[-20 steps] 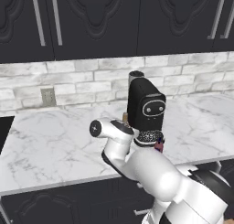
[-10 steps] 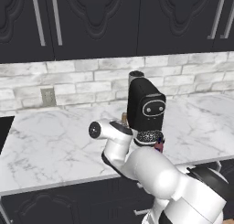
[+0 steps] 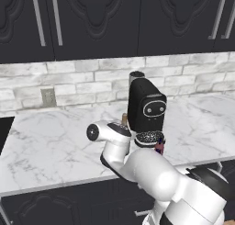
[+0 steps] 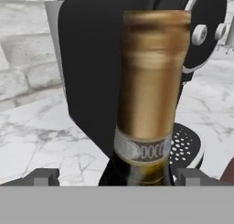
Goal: There is a wine glass and glass cup on the dining counter. Place the wine bottle next to the wine glass and the juice bottle next to the glass cup.
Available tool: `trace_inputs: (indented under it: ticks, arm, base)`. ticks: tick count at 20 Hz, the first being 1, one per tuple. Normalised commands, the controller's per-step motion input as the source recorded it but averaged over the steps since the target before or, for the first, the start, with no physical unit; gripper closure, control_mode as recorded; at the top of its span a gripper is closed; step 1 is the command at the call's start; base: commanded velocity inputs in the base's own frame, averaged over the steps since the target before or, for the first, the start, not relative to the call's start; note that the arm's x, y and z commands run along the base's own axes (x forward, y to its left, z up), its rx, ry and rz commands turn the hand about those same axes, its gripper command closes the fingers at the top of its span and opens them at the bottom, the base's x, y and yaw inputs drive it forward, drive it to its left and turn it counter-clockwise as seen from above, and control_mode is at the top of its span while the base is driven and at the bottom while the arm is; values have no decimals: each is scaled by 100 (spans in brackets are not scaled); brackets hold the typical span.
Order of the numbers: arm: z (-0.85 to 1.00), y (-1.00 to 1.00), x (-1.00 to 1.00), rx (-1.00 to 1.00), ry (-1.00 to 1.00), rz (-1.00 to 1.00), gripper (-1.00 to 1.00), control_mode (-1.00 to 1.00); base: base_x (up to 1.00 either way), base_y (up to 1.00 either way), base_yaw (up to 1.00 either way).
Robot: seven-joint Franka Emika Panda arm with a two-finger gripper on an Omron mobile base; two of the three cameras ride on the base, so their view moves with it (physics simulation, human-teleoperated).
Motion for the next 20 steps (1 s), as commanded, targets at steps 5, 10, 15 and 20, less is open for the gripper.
trace_inputs:
  ticks: [5,10,15,20]
  arm:
    - [0,1,6,-1,0,0,-100,-100]
    - [0,-1,5,0,0,0,-100,-100]
    - [0,-10,-1,-2,1,0,-100,-100]
    - [0,-23,-4,-3,4,0,-100,-100]
  base:
    - [0,0,0]
    - [0,0,0]
    - [0,0,0]
    - [0,0,0]
